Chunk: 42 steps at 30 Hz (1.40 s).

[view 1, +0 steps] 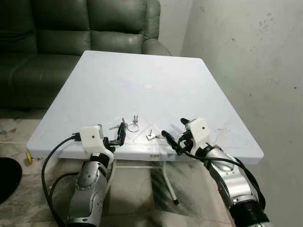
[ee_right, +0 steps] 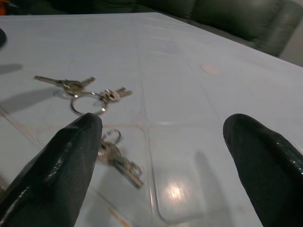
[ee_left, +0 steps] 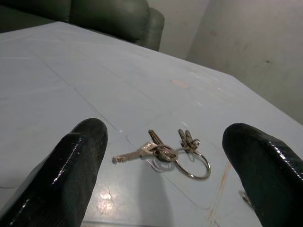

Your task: Hang keys on a hook

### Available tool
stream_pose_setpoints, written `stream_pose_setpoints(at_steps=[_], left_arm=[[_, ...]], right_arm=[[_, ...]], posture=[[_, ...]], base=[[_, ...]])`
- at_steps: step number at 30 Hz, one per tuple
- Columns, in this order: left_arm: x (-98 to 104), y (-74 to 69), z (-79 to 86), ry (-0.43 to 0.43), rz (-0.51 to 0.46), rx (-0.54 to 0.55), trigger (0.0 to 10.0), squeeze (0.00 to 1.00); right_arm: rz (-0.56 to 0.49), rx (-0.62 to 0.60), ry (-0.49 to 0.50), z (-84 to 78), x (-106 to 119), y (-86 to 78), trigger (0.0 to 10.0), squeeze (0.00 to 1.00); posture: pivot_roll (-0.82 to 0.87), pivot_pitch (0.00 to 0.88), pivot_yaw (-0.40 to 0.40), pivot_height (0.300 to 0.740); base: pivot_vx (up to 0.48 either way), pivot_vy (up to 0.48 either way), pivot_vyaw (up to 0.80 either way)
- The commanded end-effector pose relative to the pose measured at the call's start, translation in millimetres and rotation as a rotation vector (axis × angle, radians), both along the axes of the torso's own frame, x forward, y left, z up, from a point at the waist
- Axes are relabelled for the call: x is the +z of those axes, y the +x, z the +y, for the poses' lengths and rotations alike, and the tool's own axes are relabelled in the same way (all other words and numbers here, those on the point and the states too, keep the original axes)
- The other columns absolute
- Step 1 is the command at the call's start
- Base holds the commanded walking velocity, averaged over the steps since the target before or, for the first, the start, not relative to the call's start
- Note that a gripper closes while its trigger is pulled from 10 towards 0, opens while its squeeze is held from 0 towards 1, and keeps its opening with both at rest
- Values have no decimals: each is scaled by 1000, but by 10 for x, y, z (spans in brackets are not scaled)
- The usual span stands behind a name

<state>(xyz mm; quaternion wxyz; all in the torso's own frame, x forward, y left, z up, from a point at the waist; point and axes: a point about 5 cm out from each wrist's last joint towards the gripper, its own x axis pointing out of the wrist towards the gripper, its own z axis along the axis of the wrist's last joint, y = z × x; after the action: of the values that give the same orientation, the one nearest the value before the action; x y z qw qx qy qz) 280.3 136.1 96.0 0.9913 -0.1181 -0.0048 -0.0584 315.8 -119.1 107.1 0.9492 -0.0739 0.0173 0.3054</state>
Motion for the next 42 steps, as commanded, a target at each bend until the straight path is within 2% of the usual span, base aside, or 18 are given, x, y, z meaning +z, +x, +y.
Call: stream_pose_setpoints(at_steps=[1,6,8,12,18,28,35,42], left_arm=[[38,-11,-54,-1,-16,-28,10000,0],[23,-12,-44,-23,4,-18,10000,0],[32,4,-19,-29,6,-4,10000,0],[36,1,-24,-23,3,-7,10000,0],[17,-45,-90,-16,4,-49,10000,0],[-21,-146,-192,-27,24,-113,10000,0],[-26,-163,-203,-26,26,-120,10000,0],[-17,-185,-213,-35,26,-123,10000,0]], right_arm=[[-7,28,-11,19,32,33,10000,0],[-6,30,-10,42,33,48,10000,0],[11,24,34,92,33,40,10000,0],[21,28,38,128,11,17,10000,0],[81,-3,62,227,-42,11,10000,0],[118,-87,49,401,-64,14,10000,0],[132,-96,43,478,-85,-5,10000,0],[154,-88,44,656,-129,-82,10000,0]], posture=[[42,0,-103,740],[47,0,-106,740],[49,0,-107,740],[49,0,-107,740],[48,0,-102,740],[53,0,-105,740],[62,0,-109,740],[66,0,-111,740]], base=[[0,0,0],[0,0,0],[0,0,0],[0,0,0],[0,0,0],[0,0,0],[0,0,0],[0,0,0]])
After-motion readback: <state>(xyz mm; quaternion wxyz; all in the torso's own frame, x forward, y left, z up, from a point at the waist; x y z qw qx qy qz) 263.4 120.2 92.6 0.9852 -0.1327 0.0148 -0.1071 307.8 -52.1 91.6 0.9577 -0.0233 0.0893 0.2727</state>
